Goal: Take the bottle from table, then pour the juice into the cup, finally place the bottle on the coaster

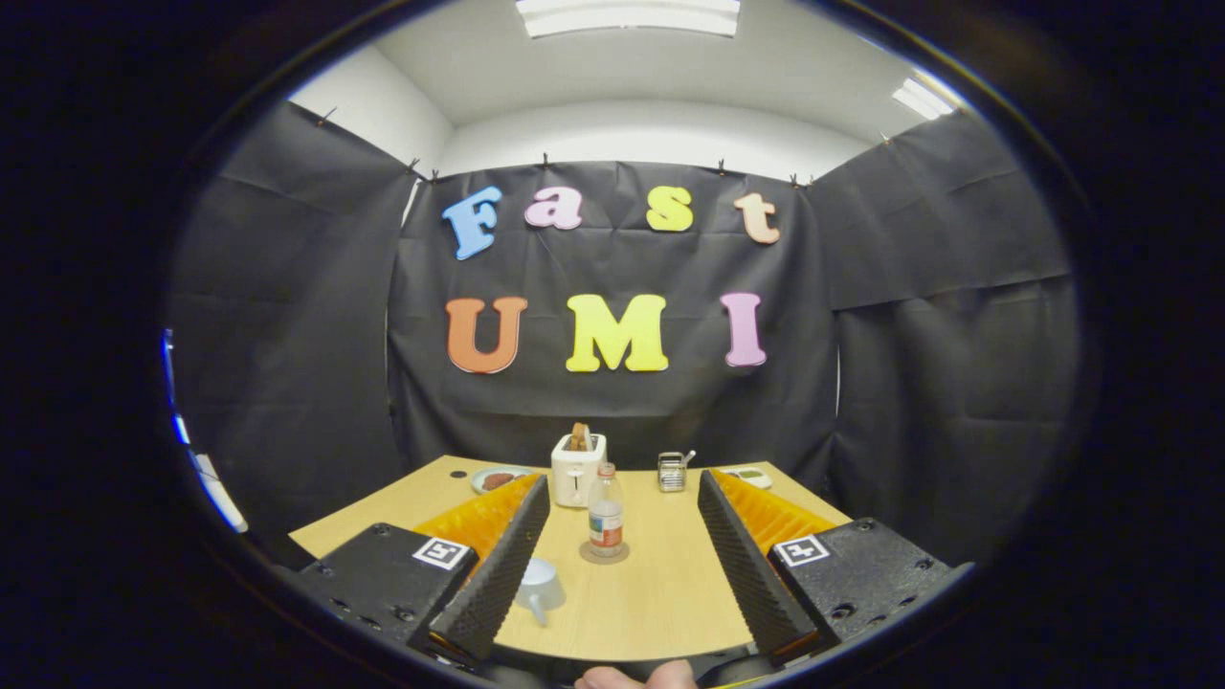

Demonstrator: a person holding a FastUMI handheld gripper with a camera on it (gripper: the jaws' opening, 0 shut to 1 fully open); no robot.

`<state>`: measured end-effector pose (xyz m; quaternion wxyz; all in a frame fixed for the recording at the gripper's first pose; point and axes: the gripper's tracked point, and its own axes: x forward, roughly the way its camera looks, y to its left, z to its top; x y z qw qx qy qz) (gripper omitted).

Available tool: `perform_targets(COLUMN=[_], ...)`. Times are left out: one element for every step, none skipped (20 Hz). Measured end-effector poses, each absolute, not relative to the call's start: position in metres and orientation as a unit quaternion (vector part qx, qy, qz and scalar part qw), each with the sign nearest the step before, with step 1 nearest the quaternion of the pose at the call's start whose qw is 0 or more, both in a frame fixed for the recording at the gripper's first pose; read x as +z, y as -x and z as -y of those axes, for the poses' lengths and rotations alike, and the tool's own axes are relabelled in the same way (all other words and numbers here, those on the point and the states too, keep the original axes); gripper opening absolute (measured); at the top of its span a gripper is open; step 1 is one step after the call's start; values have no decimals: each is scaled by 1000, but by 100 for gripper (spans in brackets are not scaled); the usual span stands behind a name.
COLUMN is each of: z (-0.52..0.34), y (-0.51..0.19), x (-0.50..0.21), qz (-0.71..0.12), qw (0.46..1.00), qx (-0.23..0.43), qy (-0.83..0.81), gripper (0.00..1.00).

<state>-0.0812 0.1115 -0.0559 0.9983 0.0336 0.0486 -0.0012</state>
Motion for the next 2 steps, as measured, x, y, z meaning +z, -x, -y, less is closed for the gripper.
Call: perform_targets(z=[-112, -112], y=[81, 81], x=[-57, -58], qz=[-51, -53], qw=[998, 998], qx=[-1, -1], qy=[-39, -42], gripper=[100, 100])
